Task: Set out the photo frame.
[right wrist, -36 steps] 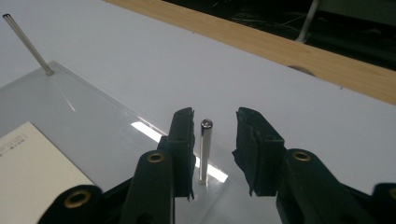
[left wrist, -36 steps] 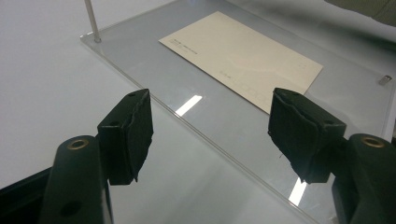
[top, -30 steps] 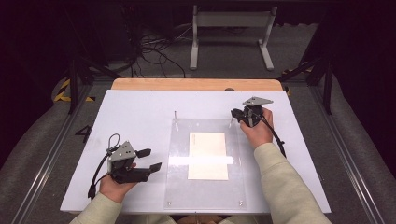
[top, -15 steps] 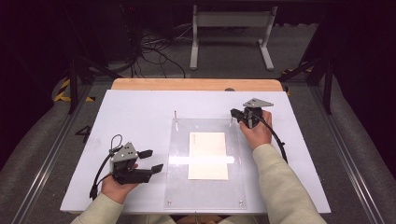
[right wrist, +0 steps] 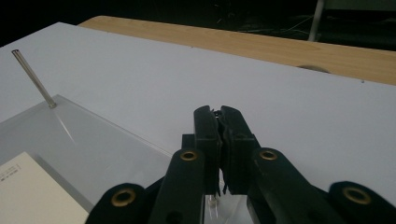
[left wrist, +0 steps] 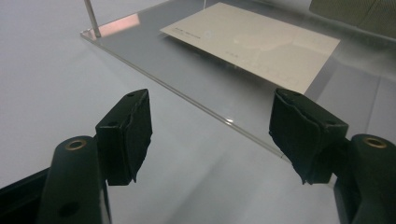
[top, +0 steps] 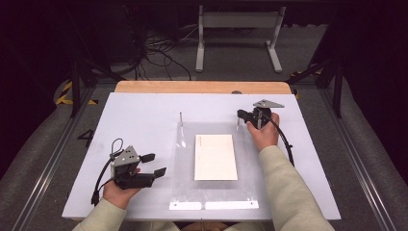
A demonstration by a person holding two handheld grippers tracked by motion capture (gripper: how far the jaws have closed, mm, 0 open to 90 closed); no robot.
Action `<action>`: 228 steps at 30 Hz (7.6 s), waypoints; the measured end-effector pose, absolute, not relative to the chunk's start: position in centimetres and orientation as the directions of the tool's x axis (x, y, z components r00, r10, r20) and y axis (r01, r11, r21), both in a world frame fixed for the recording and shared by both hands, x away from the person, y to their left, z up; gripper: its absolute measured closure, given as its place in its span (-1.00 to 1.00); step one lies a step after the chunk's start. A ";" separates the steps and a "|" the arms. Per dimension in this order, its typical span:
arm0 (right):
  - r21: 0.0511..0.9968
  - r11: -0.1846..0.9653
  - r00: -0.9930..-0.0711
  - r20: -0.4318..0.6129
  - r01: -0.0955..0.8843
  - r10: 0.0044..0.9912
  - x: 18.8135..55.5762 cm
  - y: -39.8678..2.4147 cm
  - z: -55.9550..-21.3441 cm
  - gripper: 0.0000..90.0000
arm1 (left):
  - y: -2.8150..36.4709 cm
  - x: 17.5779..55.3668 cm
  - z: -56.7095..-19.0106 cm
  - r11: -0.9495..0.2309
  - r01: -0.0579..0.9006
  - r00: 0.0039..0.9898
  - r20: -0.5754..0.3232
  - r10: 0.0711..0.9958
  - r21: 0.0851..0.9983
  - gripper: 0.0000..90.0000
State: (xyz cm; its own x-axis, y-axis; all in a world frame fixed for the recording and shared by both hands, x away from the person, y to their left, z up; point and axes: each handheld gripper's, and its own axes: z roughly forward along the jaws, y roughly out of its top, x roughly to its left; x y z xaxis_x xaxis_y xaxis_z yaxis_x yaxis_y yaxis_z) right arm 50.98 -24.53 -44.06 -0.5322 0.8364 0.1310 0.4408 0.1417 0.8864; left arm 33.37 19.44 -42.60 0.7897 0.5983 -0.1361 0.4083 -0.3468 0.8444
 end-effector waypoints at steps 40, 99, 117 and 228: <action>0.853 -0.028 -0.483 0.322 0.522 0.814 53.6 -25.1 -45.1 0.90 | 17.5 32.3 -42.5 -0.374 0.234 0.840 0.007 0.542 0.898 -0.67; 0.915 0.034 -0.591 0.230 0.401 0.773 42.9 -29.8 -40.8 0.01 | 13.2 32.1 -40.4 -0.402 0.075 0.795 0.188 0.576 0.913 0.02; 0.960 0.072 -0.649 0.128 0.272 0.750 34.1 -31.3 -38.7 -0.09 | 13.3 32.3 -40.4 -0.415 0.083 0.815 0.178 0.551 0.906 0.03; 0.938 0.300 -0.794 -0.315 -0.175 0.520 30.3 -24.5 -32.4 0.34 | 13.0 29.9 -32.8 -0.319 -0.069 0.773 0.253 0.582 0.945 0.25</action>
State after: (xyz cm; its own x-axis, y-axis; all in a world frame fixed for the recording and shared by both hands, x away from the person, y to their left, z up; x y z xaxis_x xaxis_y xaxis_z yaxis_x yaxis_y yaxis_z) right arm 30.33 -24.47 -32.41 -0.7938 0.5204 -0.3148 -0.1750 0.3002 0.9377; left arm 29.87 12.98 -32.82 0.7727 0.5821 0.2533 -0.0693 -0.3194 0.9451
